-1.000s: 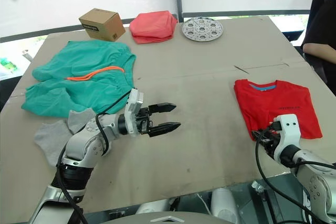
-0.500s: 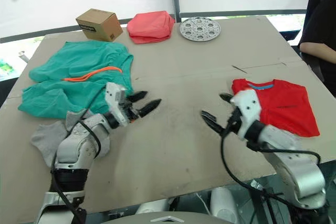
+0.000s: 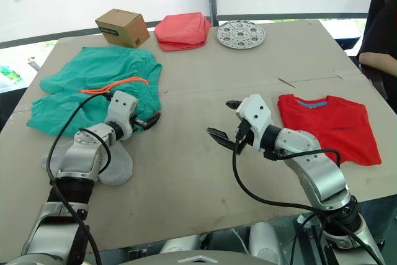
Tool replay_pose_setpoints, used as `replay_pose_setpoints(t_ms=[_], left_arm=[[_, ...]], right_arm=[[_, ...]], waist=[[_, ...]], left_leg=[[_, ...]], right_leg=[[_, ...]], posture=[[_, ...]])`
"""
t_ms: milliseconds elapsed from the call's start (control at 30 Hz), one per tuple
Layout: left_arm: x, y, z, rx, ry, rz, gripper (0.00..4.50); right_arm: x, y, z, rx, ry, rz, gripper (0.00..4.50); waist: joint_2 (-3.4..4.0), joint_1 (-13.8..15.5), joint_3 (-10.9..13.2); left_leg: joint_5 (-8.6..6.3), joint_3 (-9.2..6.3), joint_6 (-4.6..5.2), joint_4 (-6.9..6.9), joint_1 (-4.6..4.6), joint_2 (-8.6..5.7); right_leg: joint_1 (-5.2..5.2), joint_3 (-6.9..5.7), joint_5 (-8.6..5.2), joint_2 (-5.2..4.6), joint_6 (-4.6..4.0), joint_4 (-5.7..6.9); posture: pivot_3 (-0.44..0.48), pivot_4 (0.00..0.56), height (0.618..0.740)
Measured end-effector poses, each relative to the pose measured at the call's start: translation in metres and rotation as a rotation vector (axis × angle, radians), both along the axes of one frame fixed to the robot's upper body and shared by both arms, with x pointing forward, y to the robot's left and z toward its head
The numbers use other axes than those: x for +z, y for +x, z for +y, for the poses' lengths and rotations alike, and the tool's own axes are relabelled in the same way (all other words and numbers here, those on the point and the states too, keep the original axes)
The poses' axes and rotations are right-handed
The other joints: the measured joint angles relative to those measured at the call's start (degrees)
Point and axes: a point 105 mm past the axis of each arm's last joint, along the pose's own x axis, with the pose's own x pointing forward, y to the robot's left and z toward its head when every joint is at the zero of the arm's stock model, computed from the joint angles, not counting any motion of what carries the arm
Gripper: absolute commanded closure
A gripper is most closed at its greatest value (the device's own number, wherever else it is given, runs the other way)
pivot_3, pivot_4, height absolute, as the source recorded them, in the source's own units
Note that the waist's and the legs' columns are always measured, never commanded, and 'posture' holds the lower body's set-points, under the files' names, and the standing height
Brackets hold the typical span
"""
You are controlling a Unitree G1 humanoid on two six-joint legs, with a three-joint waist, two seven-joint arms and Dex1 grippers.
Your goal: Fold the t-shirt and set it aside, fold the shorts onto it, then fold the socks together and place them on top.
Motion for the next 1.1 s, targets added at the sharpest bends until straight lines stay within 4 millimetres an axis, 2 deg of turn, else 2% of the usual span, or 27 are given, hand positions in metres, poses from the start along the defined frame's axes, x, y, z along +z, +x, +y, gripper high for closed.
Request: replay_pose_setpoints(t_ms=[133,233,267,333,433,500,533,667,767,867,967,1100], left_arm=[[-0.001,0.008,-0.010,-0.074,-0.020,0.009,2.83],[0.005,0.022,-0.033,-0.169,-0.075,-0.003,4.40],[0.011,0.026,-0.042,-0.206,-0.083,-0.016,4.47],[0.025,0.036,-0.071,-0.317,-0.113,-0.034,4.47],[0.032,0.035,-0.107,-0.468,-0.140,-0.022,4.47],[0.027,0.020,-0.143,-0.634,-0.171,0.048,4.47],[0.020,0.003,-0.166,-0.743,-0.203,0.111,4.47],[0.006,-0.038,-0.202,-0.916,-0.248,0.229,4.47],[0.008,-0.055,-0.220,-0.956,-0.294,0.253,4.47],[0.009,-0.062,-0.220,-0.937,-0.351,0.273,3.51],[0.026,-0.062,-0.200,-0.869,-0.437,0.190,2.14],[0.067,-0.074,-0.164,-0.810,-0.598,0.057,2.14]], right_arm=[[-0.003,0.004,-0.005,-0.051,-0.019,-0.010,0.00],[0.002,0.010,-0.012,-0.112,-0.004,-0.033,0.00],[0.004,0.011,-0.012,-0.119,-0.002,-0.040,0.00],[0.005,0.013,-0.013,-0.131,-0.009,-0.047,0.00],[0.003,0.014,-0.017,-0.144,-0.030,-0.053,0.00],[0.001,0.015,-0.020,-0.156,-0.054,-0.053,0.00],[0.000,0.015,-0.023,-0.164,-0.073,-0.052,0.00],[-0.008,0.009,-0.034,-0.180,-0.152,-0.039,0.00],[-0.013,0.001,-0.042,-0.176,-0.211,-0.027,0.00],[-0.018,-0.006,-0.046,-0.165,-0.255,-0.011,0.00],[-0.023,-0.010,-0.046,-0.143,-0.270,0.013,0.00],[-0.028,-0.014,-0.042,-0.101,-0.290,0.029,0.00]], waist=[[0.00,0.2,0.0],[-0.04,0.3,0.0],[-0.05,0.3,0.0],[-0.07,0.2,0.0],[-0.07,-0.1,0.0],[-0.06,-0.4,0.0],[-0.07,-0.8,0.0],[-0.06,-1.8,0.0],[-0.05,-1.5,0.0],[-0.05,-1.6,0.0],[-0.05,-1.7,0.0],[-0.05,-1.5,0.0]], left_leg=[[0.01,-0.03,-0.01,0.01,-0.01,-0.03],[0.06,-0.11,-0.09,0.08,-0.11,-0.13],[0.10,-0.14,-0.16,0.08,-0.12,-0.17],[0.13,-0.12,-0.20,0.08,-0.16,-0.26],[0.13,-0.08,-0.20,0.08,-0.15,-0.29],[0.13,-0.06,-0.20,0.06,-0.15,-0.28],[0.13,-0.06,-0.20,0.05,-0.18,-0.25],[0.01,-0.04,0.00,0.02,-0.17,-0.10],[-0.01,-0.06,0.03,0.04,-0.16,-0.09],[-0.01,-0.01,0.04,0.06,-0.09,-0.07],[-0.01,0.04,0.04,0.06,-0.06,0.03],[0.00,0.04,0.01,0.07,-0.06,0.09]], right_leg=[[-0.01,-0.03,0.00,-0.01,-0.01,0.02],[0.00,-0.08,0.01,-0.03,0.00,0.02],[-0.01,-0.09,0.01,-0.04,0.00,0.01],[0.01,-0.08,0.01,-0.05,0.01,0.02],[-0.01,-0.05,0.01,-0.05,0.01,0.05],[-0.01,-0.02,0.00,-0.05,0.01,0.05],[-0.04,0.00,0.00,-0.05,0.02,0.04],[-0.10,0.11,0.00,0.00,0.02,0.09],[-0.08,0.10,-0.01,0.00,0.03,0.09],[-0.03,0.11,-0.01,0.00,0.05,0.06],[-0.04,0.12,-0.01,0.01,0.05,0.06],[-0.05,0.10,-0.01,0.01,0.02,0.06]], posture=[[0.000,0.150,0.740],[0.000,0.150,0.740],[0.000,0.150,0.740],[0.000,0.150,0.740],[0.000,0.150,0.740],[0.000,0.150,0.740],[0.000,0.150,0.740],[0.000,0.150,0.740],[0.000,0.150,0.740],[0.000,0.150,0.740],[0.000,0.150,0.740],[0.000,0.150,0.740]])
